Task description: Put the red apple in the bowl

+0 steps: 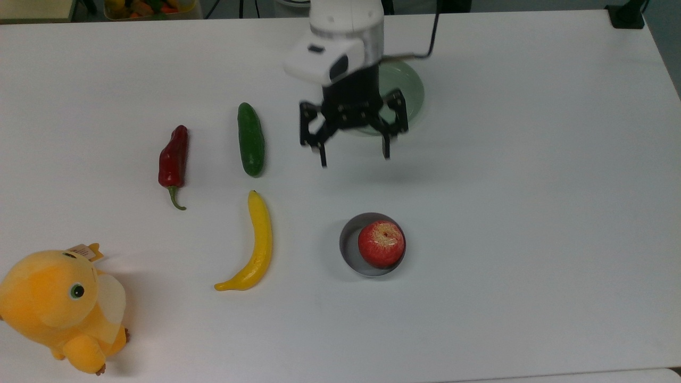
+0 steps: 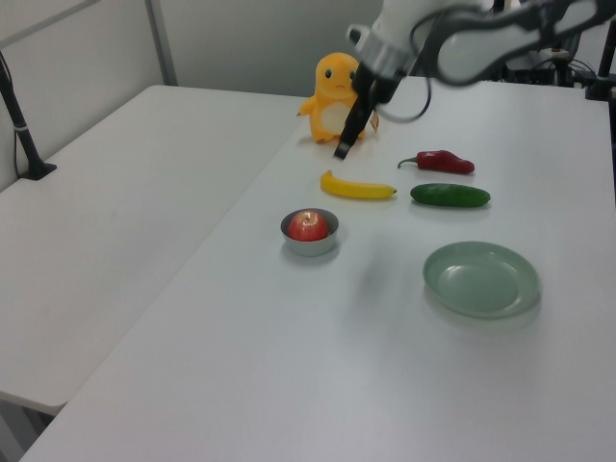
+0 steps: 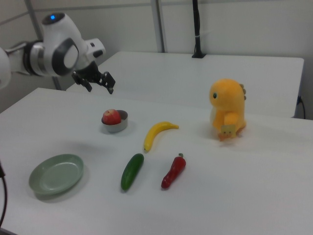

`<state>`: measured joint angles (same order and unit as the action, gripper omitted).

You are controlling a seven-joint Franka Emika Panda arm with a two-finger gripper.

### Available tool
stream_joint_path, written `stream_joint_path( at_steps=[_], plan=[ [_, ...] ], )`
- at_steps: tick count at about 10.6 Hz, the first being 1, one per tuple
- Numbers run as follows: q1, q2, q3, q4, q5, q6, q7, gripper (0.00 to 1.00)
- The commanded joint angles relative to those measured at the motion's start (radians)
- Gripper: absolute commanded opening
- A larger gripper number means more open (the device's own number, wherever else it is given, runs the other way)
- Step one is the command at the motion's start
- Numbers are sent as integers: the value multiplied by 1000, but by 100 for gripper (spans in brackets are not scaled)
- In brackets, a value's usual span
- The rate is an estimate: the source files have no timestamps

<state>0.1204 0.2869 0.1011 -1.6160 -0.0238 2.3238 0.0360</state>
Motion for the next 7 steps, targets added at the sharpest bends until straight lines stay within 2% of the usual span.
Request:
stream_joint_path(
  at_steps=[1, 4, 7],
  plan=[
    [-13, -152, -29, -36, 4, -234, 15, 100],
    [-12, -221, -78, -38, 45, -495, 16, 100],
    [-12, -297, -113, -74, 50, -596, 12, 100]
  ],
)
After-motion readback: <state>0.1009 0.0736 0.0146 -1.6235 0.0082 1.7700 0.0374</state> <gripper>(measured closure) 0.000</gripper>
